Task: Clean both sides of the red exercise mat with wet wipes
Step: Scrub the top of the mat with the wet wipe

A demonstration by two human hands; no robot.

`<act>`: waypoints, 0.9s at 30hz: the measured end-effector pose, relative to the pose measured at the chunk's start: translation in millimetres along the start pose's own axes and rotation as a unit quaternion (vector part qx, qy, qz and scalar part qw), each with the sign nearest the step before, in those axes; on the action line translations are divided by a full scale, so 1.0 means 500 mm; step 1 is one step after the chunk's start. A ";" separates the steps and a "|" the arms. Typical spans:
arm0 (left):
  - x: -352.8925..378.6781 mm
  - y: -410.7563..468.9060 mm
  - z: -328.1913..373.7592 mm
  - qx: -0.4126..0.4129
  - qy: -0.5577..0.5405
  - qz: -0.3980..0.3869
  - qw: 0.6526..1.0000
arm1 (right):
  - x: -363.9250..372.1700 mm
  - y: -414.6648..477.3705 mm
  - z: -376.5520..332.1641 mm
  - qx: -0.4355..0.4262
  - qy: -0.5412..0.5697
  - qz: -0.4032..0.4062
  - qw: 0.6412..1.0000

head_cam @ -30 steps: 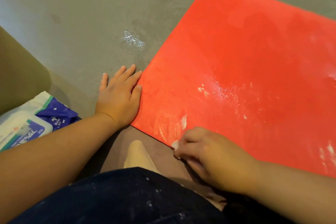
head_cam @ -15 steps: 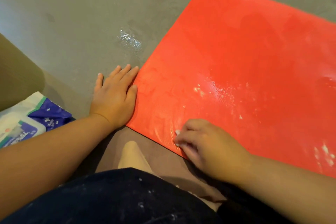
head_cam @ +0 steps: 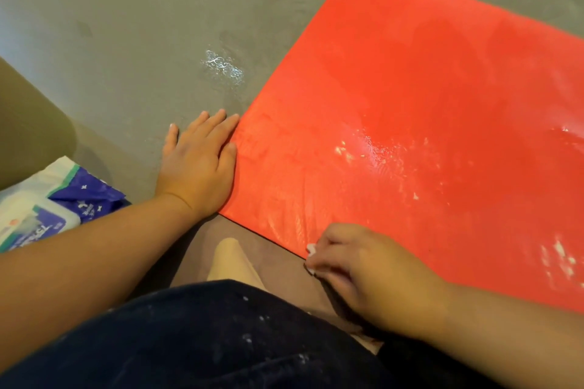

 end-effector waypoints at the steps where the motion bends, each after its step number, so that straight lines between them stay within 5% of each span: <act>1: 0.000 0.001 0.000 0.001 0.001 0.000 1.000 | -0.005 0.012 0.005 0.003 0.003 0.004 1.000; 7: -0.002 0.002 -0.001 0.000 0.001 -0.002 1.000 | -0.062 0.117 0.041 0.081 0.000 0.159 0.984; 13: -0.019 -0.005 0.004 0.030 -0.042 0.073 0.996 | -0.005 -0.016 0.003 0.014 -0.003 -0.022 1.000; 19: -0.047 -0.024 0.060 0.207 0.033 0.125 0.970 | -0.108 0.024 0.099 0.147 -0.061 0.184 0.970; 22: -0.047 -0.018 0.112 0.324 0.083 0.039 0.942 | -0.045 0.013 0.043 0.123 -0.046 0.135 0.982; 25: -0.045 -0.011 0.169 0.325 0.154 -0.134 0.923 | -0.007 -0.010 -0.011 0.056 -0.045 0.062 0.996; 27: -0.030 -0.014 0.195 0.324 0.235 -0.253 0.881 | -0.035 -0.017 0.019 0.074 -0.063 0.053 0.994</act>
Point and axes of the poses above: each hand's wrist, its own y-axis towards the middle knuckle, its own x-axis out of the palm, z = x × y, the point moved 6 cm from there along y, towards the middle knuckle, and after that the axes turned 10 degrees about y, right-handed, at the moved point
